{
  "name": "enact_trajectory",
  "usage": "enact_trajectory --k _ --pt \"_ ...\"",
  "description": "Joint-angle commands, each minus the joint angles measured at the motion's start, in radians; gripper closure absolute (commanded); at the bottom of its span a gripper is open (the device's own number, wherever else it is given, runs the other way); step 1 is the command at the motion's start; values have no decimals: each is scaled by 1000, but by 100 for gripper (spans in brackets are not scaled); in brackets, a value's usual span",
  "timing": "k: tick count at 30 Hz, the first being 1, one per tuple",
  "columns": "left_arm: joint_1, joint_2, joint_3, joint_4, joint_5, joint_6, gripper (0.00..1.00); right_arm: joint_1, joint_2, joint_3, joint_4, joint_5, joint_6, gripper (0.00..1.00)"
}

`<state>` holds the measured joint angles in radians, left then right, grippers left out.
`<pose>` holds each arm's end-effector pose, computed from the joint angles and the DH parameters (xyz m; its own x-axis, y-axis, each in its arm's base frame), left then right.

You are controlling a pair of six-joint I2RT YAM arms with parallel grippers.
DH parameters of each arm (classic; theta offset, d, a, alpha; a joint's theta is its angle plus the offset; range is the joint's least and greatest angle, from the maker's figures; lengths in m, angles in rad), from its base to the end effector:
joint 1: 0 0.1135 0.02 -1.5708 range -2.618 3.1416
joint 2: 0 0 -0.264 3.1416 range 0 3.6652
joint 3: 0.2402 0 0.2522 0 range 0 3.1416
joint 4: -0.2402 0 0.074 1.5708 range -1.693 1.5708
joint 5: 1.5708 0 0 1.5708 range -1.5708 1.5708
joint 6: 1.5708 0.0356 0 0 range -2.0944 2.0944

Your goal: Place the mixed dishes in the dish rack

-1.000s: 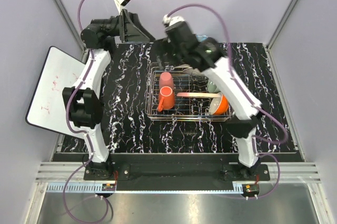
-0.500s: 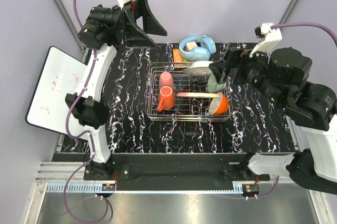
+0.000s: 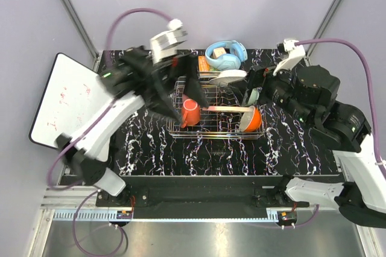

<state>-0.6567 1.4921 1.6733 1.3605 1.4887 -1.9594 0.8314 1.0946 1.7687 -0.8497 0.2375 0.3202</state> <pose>0.1618 -0.1695 0.5567 -0.3675 0.1875 -0.9109 0.7050 -0.5827 -0.4044 0.1139 0.1125 0.5289 -0.2886 0.1375 -0.9475 -0.4964 0.8247 0.2709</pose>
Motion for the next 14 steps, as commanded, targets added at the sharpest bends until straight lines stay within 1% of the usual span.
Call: enact_trajectory --k 1,2,3,4,5,6,8,9,10,12,13,14 --pt "49 245 -12 305 204 -105 1 6 -97 -69 93 -38 23 0" --pt "84 288 43 304 205 -113 1 6 -107 -90 100 -43 26 0" --pt "109 384 130 299 208 -104 1 8 -117 -95 101 -58 29 0" --pt "135 451 267 295 211 -99 1 6 -125 -100 98 -64 31 0" --pt "199 539 654 284 211 -105 1 6 -128 -101 98 -69 34 0" --pt "224 627 768 214 209 72 1 6 -134 -104 98 -76 39 0" --pt "278 669 947 161 209 250 1 6 -140 -110 98 -81 49 0" --pt "284 668 950 158 209 358 1 6 -141 -118 97 -79 56 0" --pt "287 656 938 160 209 408 1 6 -137 -121 90 -72 59 1" --pt "301 593 853 164 206 526 1 6 -122 -124 60 -50 65 0" --pt "307 570 818 166 205 549 1 6 -119 -129 57 -49 65 0" --pt "318 547 751 173 205 566 1 6 -119 -143 60 -49 57 1"
